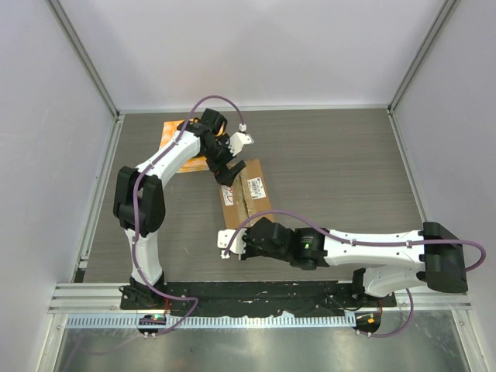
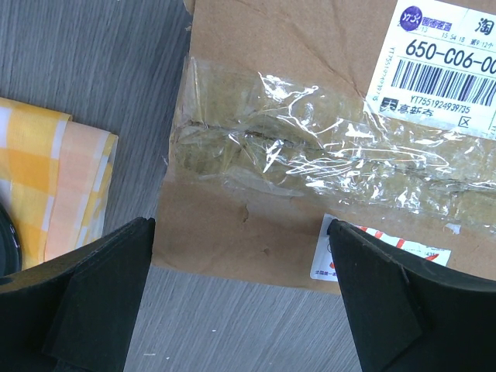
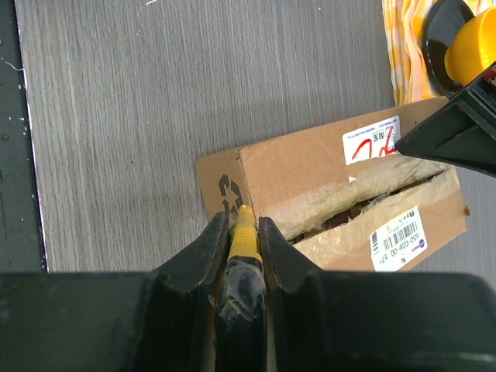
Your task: Unpack the express box
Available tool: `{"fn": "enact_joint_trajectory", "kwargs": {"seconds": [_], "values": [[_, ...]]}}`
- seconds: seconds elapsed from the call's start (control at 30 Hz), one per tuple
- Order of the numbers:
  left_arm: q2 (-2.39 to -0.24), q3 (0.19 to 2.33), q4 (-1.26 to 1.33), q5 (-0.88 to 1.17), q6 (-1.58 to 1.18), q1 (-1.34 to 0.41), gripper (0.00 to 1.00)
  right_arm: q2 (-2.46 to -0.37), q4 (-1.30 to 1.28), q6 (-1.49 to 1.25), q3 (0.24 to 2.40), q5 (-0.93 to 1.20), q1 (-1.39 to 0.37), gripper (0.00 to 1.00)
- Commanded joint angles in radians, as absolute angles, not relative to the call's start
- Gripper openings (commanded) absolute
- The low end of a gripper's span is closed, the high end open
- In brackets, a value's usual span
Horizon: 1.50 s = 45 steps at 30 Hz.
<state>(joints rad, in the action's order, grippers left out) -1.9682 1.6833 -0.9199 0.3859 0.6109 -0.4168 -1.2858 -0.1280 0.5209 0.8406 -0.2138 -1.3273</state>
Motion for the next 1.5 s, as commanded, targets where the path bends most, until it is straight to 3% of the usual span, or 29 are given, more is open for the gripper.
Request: {"fn": "enact_joint_trajectory", "kwargs": {"seconds": [0.0, 1.47], "values": [[-2.011, 1.664, -0.986, 0.403, 0.629, -0.431, 1.00, -1.279, -0.071, 0.508, 0.847, -0.204, -1.324, 0.01], [-2.003, 1.641, -0.992, 0.410, 0.647, -0.431, 1.00, -1.256, -0.104, 0.532, 0.859, -0.201, -1.304, 0.01]]}}
